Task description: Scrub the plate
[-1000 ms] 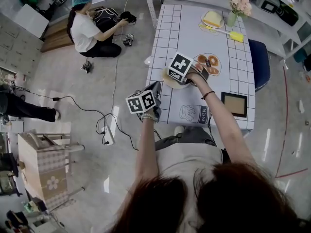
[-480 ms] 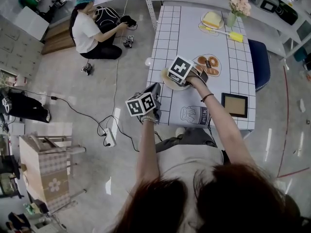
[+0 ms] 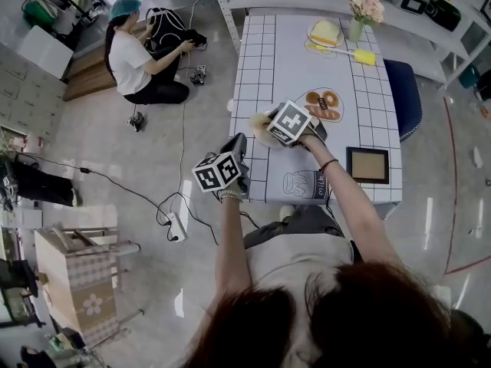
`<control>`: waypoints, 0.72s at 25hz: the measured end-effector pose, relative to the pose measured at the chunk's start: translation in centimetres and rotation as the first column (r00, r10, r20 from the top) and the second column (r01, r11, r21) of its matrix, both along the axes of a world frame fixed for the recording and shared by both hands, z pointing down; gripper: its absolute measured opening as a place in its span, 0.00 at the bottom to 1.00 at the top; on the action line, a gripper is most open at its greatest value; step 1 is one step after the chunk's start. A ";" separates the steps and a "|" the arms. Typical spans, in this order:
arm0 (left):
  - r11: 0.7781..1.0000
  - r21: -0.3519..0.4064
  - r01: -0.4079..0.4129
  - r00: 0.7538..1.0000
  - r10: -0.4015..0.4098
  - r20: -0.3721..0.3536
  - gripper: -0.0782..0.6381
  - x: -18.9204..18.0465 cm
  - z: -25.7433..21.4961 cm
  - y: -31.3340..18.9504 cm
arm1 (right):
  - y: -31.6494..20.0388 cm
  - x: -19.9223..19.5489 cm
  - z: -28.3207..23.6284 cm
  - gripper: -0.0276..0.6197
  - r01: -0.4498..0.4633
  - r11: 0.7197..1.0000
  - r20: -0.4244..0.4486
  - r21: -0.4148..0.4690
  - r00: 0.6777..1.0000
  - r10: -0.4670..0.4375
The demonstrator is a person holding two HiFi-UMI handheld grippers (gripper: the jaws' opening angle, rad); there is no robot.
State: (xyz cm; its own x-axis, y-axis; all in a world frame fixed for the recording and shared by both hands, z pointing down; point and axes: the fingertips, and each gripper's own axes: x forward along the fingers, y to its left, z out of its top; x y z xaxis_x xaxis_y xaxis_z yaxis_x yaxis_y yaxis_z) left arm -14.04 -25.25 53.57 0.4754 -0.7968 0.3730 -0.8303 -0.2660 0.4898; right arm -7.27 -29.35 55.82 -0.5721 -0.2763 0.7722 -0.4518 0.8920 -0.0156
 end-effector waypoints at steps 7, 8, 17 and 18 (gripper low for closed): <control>0.998 0.054 -0.026 0.999 0.024 0.045 0.12 0.6 -0.6 0.5 | 1.2 0.3 -1.1 0.16 -0.005 0.999 0.170 0.046 0.985 -0.003; 0.997 0.067 -0.027 0.998 0.024 0.052 0.12 0.7 -0.7 0.6 | 1.3 0.3 -1.4 0.16 -0.008 0.998 0.199 0.057 0.980 -0.003; 0.981 0.192 -0.034 0.995 0.016 0.094 0.12 0.8 -3.0 0.7 | 2.5 1.3 -5.2 0.16 -0.084 0.986 0.470 0.146 0.882 0.006; 0.978 0.203 -0.039 0.995 0.020 0.098 0.12 0.8 -3.3 0.7 | 2.6 1.5 -5.6 0.16 -0.093 0.984 0.492 0.151 0.870 0.007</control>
State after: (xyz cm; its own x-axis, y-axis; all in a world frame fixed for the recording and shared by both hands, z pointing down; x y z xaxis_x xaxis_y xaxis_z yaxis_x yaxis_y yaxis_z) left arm -13.21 -24.51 50.31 0.4701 -0.8470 0.2481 -0.8607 -0.3776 0.3416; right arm -5.78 -26.70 50.20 -0.8455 -0.4128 0.3387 -0.4689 0.8774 -0.1012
